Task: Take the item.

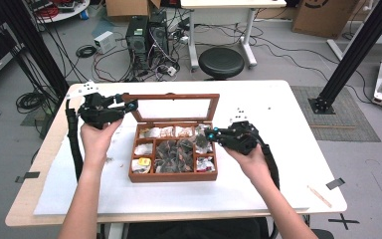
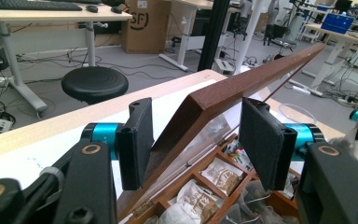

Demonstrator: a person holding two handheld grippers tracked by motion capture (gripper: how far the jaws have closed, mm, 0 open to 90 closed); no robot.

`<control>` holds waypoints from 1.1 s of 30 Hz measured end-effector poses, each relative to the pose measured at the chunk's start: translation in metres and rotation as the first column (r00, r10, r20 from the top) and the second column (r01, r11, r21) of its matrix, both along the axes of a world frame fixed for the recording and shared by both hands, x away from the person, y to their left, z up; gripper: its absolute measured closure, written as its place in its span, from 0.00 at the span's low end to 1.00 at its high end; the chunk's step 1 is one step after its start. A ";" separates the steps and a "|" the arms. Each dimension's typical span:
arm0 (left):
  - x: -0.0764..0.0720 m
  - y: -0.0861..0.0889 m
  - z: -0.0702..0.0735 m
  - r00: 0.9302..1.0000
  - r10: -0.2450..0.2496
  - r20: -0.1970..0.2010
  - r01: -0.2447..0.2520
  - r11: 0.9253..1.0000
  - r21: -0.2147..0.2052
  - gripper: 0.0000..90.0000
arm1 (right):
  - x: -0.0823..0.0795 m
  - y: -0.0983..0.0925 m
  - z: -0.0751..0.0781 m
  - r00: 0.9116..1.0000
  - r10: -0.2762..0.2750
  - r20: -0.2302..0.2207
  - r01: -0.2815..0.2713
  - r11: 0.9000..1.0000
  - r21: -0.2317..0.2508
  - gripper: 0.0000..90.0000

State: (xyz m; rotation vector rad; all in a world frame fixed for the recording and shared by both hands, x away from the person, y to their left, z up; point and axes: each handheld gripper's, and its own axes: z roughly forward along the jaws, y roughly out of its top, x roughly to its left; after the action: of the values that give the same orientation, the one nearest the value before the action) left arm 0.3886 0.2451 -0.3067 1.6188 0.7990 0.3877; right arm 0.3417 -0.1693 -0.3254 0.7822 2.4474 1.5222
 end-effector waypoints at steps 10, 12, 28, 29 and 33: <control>-0.002 0.000 0.001 1.000 -0.001 -0.003 0.001 1.000 0.008 0.50 | -0.002 -0.034 0.020 0.997 -0.067 0.036 0.065 0.997 0.044 1.00; -0.002 0.000 0.001 1.000 -0.003 -0.003 0.003 1.000 0.013 0.50 | -0.003 -0.037 0.021 0.997 -0.070 0.043 0.068 0.997 0.046 1.00; -0.008 -0.002 0.001 1.000 0.004 -0.008 -0.004 1.000 0.031 0.50 | -0.005 -0.049 0.030 0.995 -0.082 0.063 0.078 0.995 0.062 1.00; -0.009 -0.002 0.001 1.000 0.003 -0.008 -0.003 0.999 0.034 0.50 | -0.005 -0.049 0.030 0.995 -0.082 0.063 0.078 0.995 0.062 1.00; -0.008 -0.001 0.001 1.000 0.002 -0.009 -0.002 1.000 0.030 0.50 | -0.005 -0.051 0.035 0.993 -0.088 0.073 0.084 0.994 0.063 1.00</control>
State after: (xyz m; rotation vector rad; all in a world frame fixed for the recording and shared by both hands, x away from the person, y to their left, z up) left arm 0.3802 0.2439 -0.3056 1.6491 0.8050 0.3959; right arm 0.3371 -0.2200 -0.2902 0.8139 2.2934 1.5706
